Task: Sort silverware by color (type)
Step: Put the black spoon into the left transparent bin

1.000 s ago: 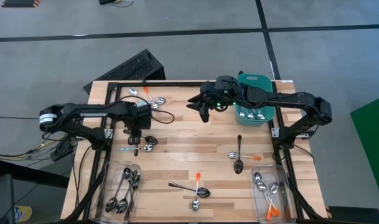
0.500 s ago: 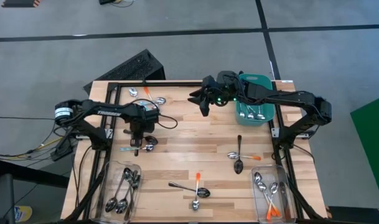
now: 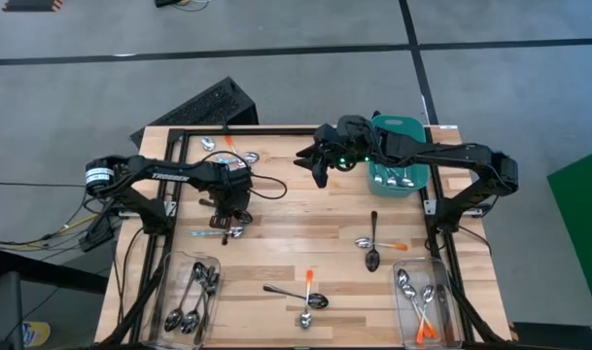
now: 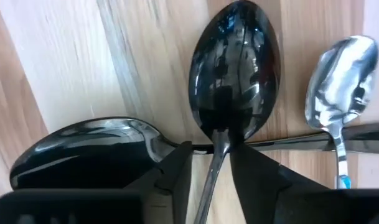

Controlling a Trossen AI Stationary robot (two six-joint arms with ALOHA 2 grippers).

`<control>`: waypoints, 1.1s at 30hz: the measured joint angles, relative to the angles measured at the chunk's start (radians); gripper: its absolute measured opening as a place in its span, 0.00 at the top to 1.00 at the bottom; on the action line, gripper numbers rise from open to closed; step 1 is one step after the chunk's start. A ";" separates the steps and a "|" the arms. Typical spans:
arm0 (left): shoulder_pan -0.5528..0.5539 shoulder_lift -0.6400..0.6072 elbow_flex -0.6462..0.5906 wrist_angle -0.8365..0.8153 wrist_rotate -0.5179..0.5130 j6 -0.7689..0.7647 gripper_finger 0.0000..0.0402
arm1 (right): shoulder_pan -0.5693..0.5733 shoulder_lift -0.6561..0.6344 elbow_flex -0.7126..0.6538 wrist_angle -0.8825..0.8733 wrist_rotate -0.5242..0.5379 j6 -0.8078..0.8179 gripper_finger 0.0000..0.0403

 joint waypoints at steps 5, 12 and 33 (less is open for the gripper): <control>0.008 0.019 0.001 0.018 0.014 -0.023 0.90 | 0.006 0.000 0.000 -0.031 0.000 0.002 0.62; 0.006 -0.010 0.041 -0.035 -0.017 -0.201 0.97 | 0.027 0.000 0.000 -0.059 0.003 0.036 0.62; -0.267 -0.408 0.371 -0.485 -0.050 -1.446 0.97 | 0.027 0.000 0.000 -0.102 0.003 0.014 0.62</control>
